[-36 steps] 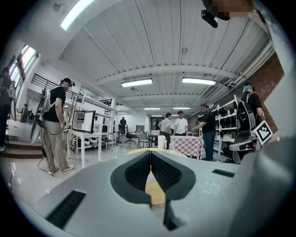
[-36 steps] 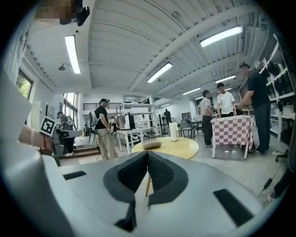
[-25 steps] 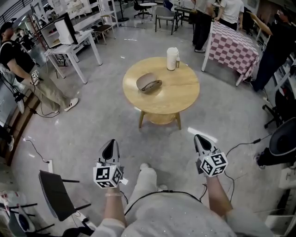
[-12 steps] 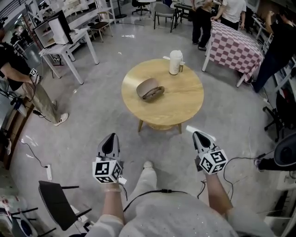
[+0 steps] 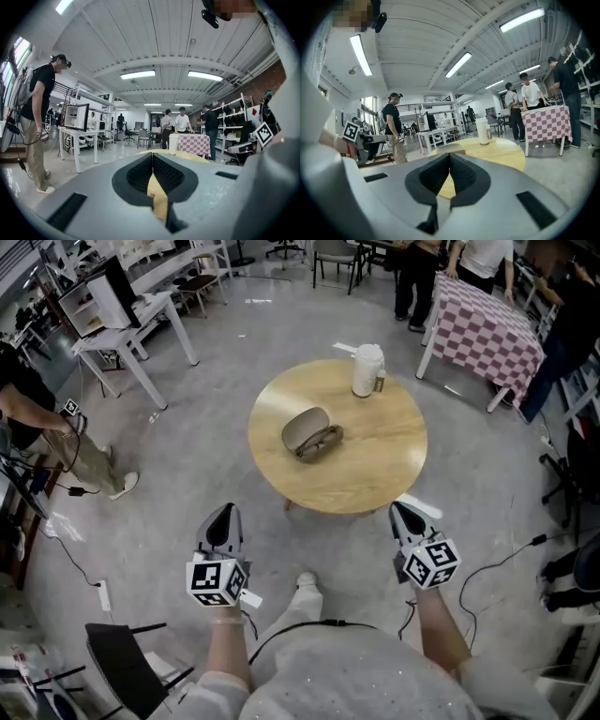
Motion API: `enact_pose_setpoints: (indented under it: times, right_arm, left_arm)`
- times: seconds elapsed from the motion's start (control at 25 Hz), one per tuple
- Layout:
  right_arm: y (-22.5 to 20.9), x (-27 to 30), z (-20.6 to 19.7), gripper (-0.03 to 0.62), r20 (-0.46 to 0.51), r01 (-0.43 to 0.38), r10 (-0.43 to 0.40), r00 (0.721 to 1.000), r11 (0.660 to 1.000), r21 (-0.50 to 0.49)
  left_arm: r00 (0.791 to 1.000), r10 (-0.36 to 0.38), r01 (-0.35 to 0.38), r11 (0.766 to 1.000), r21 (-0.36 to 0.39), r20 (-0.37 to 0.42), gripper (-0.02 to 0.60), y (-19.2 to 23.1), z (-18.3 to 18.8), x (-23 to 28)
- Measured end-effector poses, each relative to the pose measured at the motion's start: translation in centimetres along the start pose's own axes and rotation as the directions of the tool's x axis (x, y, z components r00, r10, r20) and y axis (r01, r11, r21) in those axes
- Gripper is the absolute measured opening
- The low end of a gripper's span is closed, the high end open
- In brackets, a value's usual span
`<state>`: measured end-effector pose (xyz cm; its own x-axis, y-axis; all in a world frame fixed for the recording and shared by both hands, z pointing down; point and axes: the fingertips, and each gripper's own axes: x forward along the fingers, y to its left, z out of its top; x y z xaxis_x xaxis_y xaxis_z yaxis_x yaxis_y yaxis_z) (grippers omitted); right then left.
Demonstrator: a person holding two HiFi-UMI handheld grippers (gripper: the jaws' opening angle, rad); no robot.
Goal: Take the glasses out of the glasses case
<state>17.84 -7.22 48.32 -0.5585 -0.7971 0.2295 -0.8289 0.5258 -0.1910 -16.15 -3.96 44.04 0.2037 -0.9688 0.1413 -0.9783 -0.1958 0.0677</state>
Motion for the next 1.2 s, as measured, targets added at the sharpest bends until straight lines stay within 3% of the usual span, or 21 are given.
enact_pose_setpoints:
  times: [0.36, 0.84, 1.2]
  right_arm:
    - [-0.7, 3.5, 0.1, 0.006, -0.027, 0.019, -0.018, 0.999, 1.000, 0.011]
    - [-0.7, 8.8, 1.7, 0.006, -0.033, 0.062, -0.061, 0.998, 0.998, 0.012]
    - [-0.4, 10.5, 1.9, 0.006, -0.059, 0.036, -0.036, 0.998, 0.999, -0.010]
  left_arm:
    - [0.999, -0.034, 0.034, 0.999, -0.011, -0.021, 0.005, 1.9, -0.2, 4.2]
    - [0.990, -0.136, 0.136, 0.990, -0.024, -0.020, 0.005, 4.0, 0.3, 11.4]
    - [0.986, -0.165, 0.164, 0.985, -0.047, -0.020, 0.005, 3.7, -0.5, 12.6]
